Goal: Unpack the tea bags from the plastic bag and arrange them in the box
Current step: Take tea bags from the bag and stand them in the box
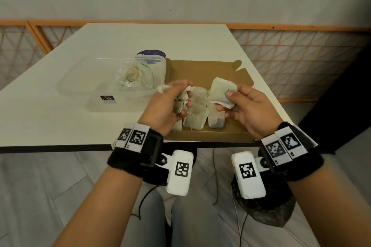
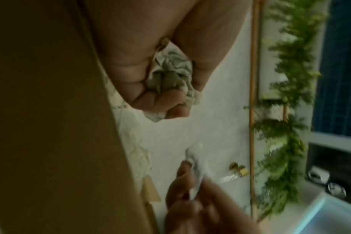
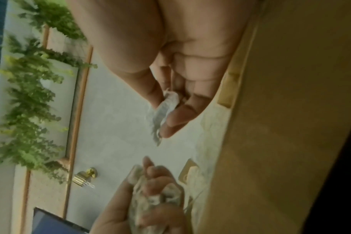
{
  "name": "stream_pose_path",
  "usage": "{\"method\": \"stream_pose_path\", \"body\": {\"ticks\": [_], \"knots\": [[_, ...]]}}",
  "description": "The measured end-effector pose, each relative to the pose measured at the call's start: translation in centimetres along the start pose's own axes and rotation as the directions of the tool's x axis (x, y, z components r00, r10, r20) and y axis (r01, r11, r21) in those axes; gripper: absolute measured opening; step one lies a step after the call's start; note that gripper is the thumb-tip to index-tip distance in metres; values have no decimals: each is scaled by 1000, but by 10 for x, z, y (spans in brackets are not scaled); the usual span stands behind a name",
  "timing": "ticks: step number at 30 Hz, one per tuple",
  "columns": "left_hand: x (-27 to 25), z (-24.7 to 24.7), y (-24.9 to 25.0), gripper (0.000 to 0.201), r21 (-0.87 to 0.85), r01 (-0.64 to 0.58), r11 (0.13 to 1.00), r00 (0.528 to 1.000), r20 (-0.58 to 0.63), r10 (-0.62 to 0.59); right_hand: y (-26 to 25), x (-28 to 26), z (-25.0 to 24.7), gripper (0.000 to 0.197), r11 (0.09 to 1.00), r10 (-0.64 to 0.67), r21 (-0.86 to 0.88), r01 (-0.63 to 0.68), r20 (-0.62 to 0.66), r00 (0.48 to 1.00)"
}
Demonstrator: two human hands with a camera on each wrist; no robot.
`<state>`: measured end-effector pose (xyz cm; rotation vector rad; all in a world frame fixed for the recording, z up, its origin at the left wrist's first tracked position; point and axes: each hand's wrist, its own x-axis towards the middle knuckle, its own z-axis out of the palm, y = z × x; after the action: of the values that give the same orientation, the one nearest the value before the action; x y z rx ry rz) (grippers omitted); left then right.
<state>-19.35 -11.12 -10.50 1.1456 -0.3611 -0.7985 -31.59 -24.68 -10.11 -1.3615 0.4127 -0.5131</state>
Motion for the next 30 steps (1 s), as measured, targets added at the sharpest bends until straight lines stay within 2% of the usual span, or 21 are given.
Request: {"method": "stream_pose_path", "body": {"ticks": [3,6,9,11,13,16,21,22,26,30], "knots": [[-5,6,-5,9,215,-75,974,997,34,69,6,-3,9,17,997,-3,-73,10,95,995],[-5,8,-9,16,304,-89,948,994,80,67,12,-1,10,17,983,-41,-172,59,107,993],[-3,6,-9,7,246,-58,968,998,45,49,12,1,9,10,1000,-17,-20,17,2,1000],[-1,6,-7,11,168,-39,985,999,19,36,10,1,6,20,996,4,88,-1,-26,1000],[-1,5,-7,13,128,-39,991,999,12,38,11,2,5,27,995,20,95,-19,-17,1000],[-1,6,-7,15,129,-39,991,999,16,38,13,2,6,8,999,-5,48,6,-19,1000],[-1,8,-8,10,145,-33,989,999,39,28,13,4,2,8,983,-21,179,36,-81,996],[-2,8,-7,8,151,-36,988,999,39,30,13,5,2,8,986,-32,157,47,-97,995],[-4,9,-1,7,150,-69,986,997,26,66,1,8,2,8,983,-133,-141,119,-91,987],[-4,6,12,8,140,-97,985,995,42,92,-24,13,5,7,985,-94,-147,90,-21,995]]}}
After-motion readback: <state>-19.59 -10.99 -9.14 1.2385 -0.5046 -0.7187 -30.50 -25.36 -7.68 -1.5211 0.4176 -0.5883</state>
